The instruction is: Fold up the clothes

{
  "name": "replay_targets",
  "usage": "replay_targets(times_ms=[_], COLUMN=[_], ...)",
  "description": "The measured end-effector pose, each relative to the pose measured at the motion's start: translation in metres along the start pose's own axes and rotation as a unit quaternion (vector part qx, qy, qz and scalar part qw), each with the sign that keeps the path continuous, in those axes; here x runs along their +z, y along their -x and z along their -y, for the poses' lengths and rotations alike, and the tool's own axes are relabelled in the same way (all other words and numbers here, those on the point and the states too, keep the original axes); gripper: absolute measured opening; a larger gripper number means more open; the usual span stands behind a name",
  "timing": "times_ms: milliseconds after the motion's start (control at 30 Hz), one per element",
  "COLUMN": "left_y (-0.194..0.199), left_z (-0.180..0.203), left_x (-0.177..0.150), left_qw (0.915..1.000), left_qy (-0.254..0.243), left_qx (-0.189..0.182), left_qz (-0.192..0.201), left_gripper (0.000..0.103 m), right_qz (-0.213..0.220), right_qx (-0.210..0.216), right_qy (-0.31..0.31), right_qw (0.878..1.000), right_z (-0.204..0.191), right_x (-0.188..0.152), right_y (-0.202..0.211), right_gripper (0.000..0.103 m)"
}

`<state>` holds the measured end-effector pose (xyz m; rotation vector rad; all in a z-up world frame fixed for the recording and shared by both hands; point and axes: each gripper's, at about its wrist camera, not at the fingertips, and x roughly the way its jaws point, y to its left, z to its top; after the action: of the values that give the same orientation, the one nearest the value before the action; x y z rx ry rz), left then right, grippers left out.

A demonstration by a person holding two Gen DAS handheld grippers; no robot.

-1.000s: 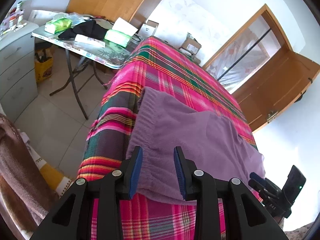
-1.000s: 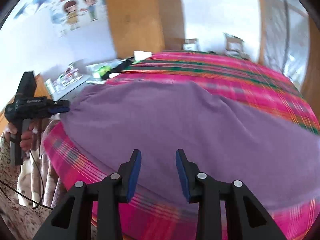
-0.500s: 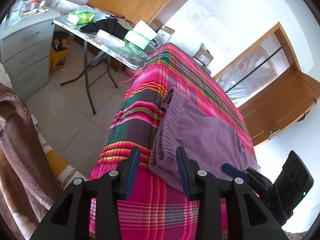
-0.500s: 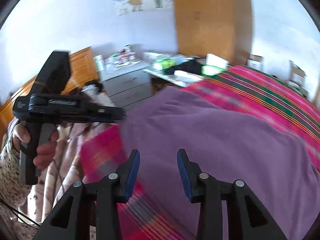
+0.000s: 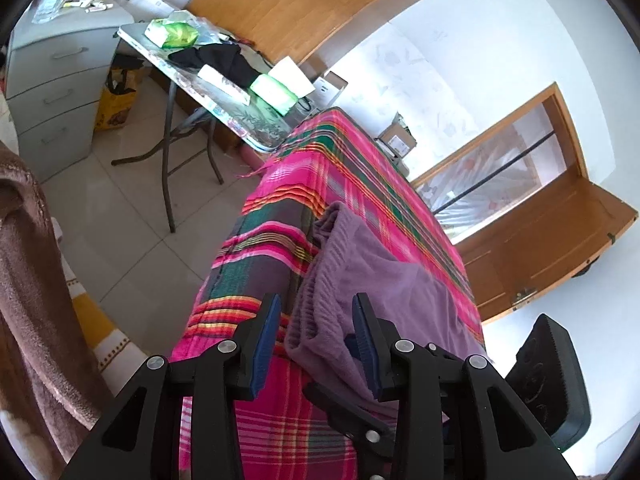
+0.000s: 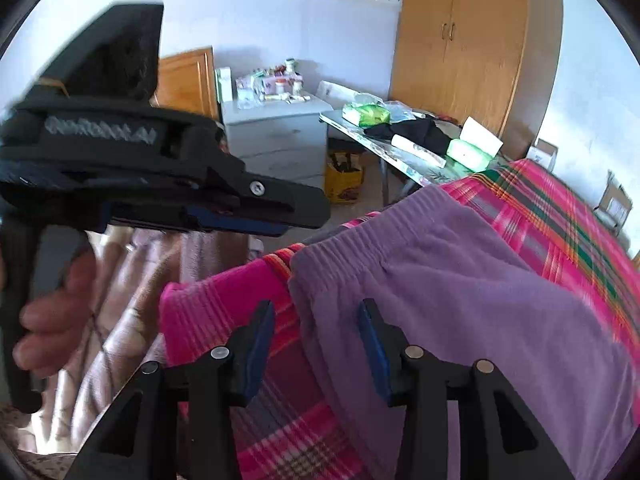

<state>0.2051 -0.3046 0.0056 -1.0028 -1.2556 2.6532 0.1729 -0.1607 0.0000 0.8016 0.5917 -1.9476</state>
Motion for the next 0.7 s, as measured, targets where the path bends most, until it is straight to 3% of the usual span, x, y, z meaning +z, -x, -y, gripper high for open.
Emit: replay_targets(times_ms=[200,333,433,467,567,600,700], left_y=[0.003,0.0,-0.005,-0.008,-0.013,-0.017,-0.032], left_z=[-0.007,-0.008,-0.007,-0.007,-0.006,-0.005,-0.005], left_x=[0.001,0.002,0.006,0.009,0.013,0.016,0.023], left_qw=[0.9999,0.9998,0.9998,0.9996,0.9985,0.998,0.9946], left_qy=[0.014,0.019,0.019,0.027,0.045,0.048,0.074], left_qx=[0.004,0.005,-0.001,-0.004,-0.026,-0.032,-0.053], left_qz=[0.002,-0.004,-0.01,-0.011,-0.017,-0.025,-0.051], left_gripper=[0.039,0.039,0.044,0.05,0.052,0.058,0.058], right_qz=[-0.01,-0.005,0.012,0.022,0.051,0.061,0.081], right_qx=[-0.037,-0.052,-0.062,-0.066,-0.055,-0.051,-0.044], right_qy=[0.015,0.01,0.017,0.015,-0.011,-0.02,-0.035], right_qw=[0.999,0.999,0.998,0.997,0.997,0.997,0.995], right_z=[-0.009,-0.009,-0.011,-0.01,-0.001,0.003,0.009], right_x=[0.003,0.003,0.0,-0.001,-0.002,-0.002,-0.003], right_y=[-0.014,-0.014,-0.008,-0.004,0.01,0.015,0.027], right_gripper=[0.044,0.033,0.02,0.019,0.017,0.016,0.016])
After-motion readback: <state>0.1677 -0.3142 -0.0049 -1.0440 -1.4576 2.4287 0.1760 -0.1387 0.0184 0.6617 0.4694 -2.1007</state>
